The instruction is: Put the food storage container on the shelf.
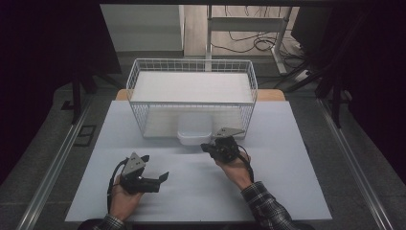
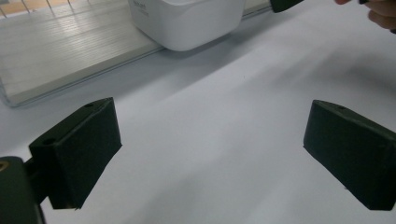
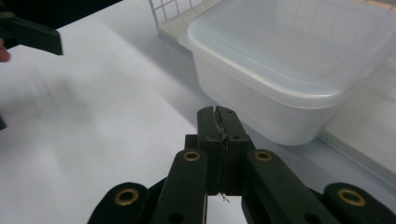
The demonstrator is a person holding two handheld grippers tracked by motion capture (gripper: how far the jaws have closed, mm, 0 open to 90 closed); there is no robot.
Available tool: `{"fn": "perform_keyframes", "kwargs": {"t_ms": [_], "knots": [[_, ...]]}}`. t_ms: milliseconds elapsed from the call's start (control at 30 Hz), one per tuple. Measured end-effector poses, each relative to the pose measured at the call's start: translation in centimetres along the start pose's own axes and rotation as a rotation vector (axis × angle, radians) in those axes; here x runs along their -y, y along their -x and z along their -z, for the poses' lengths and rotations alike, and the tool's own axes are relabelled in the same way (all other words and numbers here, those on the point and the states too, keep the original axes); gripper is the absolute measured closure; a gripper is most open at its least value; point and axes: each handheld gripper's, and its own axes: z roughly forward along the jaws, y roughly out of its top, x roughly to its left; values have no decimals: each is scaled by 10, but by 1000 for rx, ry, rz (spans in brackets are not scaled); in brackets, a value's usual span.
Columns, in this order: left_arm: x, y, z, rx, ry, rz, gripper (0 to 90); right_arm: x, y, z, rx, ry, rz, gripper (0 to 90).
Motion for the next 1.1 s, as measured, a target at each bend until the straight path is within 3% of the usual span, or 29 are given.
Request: {"fn": "perform_keyframes", "kwargs": {"t_ms": [300,600,1100], "knots": [[10,9,12,-1,-7,-17,29,-5,-1,-21,17,-9,10,890],[11,8,11,3,-5,-10,32,-8,10,-38,43,-13,-19,891],[12,8,6,29,-15,-25,50,-26,21,-59,76,2,-12,890]]}}
